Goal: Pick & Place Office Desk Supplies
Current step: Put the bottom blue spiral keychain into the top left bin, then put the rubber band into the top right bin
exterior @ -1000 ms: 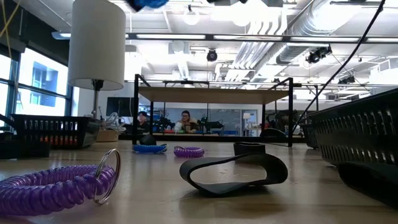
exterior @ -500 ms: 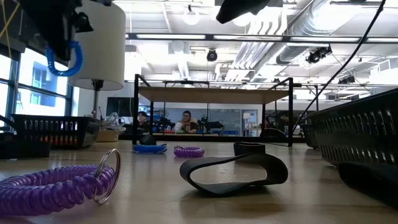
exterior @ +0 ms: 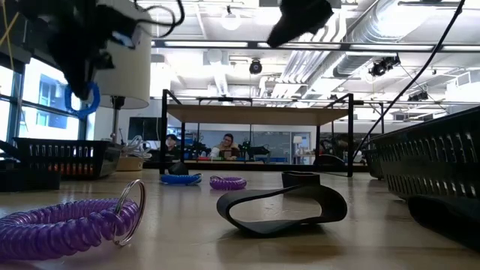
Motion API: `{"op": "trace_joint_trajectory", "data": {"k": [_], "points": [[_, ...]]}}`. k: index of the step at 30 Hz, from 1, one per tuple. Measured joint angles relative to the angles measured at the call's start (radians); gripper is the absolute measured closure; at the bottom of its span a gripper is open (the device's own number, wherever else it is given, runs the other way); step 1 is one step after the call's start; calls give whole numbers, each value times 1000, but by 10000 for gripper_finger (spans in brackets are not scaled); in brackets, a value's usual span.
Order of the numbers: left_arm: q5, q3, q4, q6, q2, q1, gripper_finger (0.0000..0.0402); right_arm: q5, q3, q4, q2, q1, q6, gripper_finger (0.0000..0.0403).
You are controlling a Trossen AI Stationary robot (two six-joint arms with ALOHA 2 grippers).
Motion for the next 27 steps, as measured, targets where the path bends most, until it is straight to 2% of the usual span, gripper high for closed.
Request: {"op": "trace_joint_trajectory", "data": {"k": [3,7,14,21,27], "points": [[48,-86,73,15,-66,52,380,0,-9,3,0,0,17,176],[31,-172,102,12,-113,105,380,0,-14,16,0,0,8,176],[-16,-207,113,-19,-111,162,371,0,-14,35,0,-5,-1,176],[-33,-207,111,-100,-111,178,320,0,-14,36,0,-5,7,176],[-37,-207,110,-107,-110,178,274,0,-14,36,0,-5,18,176]]}}
